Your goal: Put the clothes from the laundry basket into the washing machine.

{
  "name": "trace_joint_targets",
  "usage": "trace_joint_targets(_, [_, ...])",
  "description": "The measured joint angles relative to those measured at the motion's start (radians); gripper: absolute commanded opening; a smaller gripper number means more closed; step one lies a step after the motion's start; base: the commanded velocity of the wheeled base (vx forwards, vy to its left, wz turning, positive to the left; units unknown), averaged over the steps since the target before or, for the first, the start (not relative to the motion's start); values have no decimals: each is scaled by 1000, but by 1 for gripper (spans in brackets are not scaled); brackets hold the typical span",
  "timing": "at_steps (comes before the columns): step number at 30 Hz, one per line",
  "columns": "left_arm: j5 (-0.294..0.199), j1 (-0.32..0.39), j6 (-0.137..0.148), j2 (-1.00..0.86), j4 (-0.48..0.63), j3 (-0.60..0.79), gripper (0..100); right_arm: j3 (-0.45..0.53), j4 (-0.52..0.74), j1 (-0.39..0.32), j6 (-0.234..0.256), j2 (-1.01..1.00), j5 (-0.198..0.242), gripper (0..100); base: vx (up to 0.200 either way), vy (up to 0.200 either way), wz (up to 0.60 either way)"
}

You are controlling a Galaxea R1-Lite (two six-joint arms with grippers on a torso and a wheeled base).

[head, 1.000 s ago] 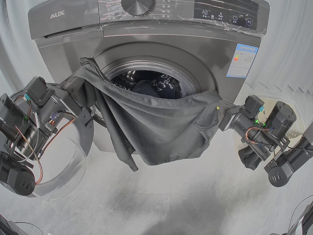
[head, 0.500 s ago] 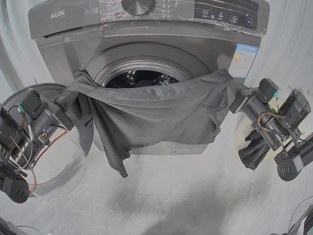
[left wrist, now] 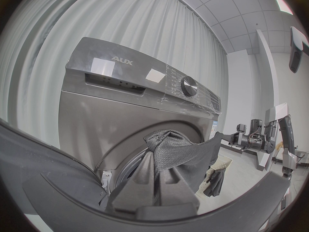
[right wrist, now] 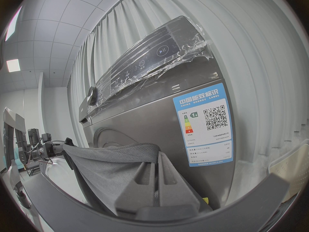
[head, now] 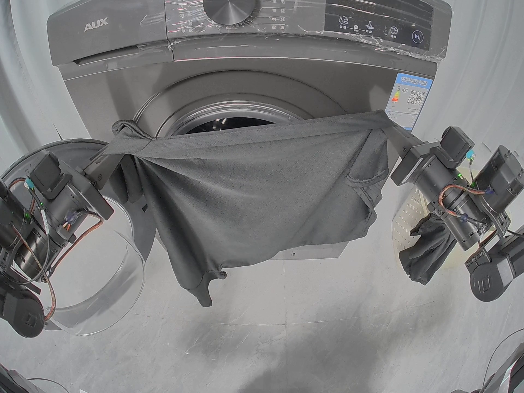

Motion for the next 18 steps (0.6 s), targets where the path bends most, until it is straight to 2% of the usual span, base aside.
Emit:
trace_joint_targets(8, [0,-5,0,1,1,1,0,1,0,3,0,-1,-2,0,0,0,0])
trace_joint_targets(13, [5,-44,0,6,2,2,0,11,1,16,3,0,-6,0,0,0,0])
trace_joint_targets(18, [13,-93,0,30,2,-13,0,74,1,48,5,18,-6,0,0,0,0])
